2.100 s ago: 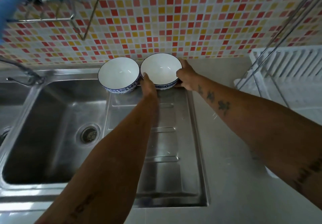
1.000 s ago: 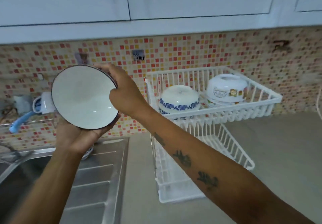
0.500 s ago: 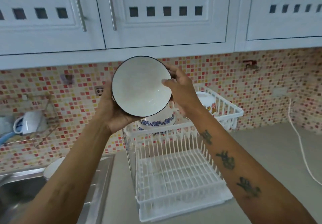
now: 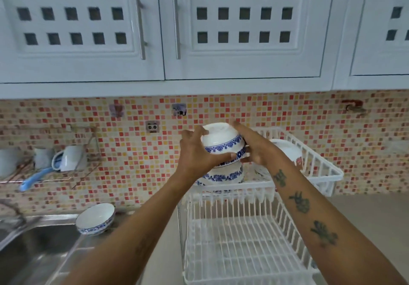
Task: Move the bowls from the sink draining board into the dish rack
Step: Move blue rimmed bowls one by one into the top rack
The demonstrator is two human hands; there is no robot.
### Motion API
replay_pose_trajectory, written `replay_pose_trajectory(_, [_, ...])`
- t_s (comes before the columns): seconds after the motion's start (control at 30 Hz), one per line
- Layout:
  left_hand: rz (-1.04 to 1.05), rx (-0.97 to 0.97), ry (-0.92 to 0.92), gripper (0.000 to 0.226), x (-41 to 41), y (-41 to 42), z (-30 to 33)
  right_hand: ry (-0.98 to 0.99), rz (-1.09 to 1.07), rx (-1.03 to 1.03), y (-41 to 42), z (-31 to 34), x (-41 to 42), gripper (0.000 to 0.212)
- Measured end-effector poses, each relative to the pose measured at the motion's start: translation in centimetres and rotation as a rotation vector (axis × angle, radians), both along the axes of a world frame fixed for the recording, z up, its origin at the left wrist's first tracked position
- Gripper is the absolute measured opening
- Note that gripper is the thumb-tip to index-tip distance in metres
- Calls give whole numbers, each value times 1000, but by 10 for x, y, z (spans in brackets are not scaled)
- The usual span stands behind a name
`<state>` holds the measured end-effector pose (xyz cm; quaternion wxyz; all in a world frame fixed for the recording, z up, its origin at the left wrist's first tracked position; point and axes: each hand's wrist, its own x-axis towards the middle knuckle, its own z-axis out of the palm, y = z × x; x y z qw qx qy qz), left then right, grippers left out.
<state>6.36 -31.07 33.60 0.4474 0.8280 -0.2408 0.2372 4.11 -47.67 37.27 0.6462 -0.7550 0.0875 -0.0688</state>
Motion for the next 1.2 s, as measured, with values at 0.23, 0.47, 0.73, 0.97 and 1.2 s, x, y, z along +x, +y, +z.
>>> replay_pose_trajectory(0.23, [12, 86, 83, 90, 13, -14, -23, 90, -78, -12, -1, -37, 20, 75])
replay_pose_trajectory(0.47, [23, 165, 152, 94, 13, -15, -25, 114, -90, -21, 1, -43, 21, 77])
replay_pose_trajectory(0.73, [17, 266, 177, 114, 19, -16, -28, 170, -88, -91, -2, -48, 26, 73])
replay_pose_trajectory(0.97, [22, 362, 164, 120, 17, -17, -29, 144, -47, -59, 1, -50, 25, 49])
replay_pose_trajectory(1.2, [94, 488, -35, 124, 10, -12, -26, -1, -203, -221, 1, -55, 31, 30])
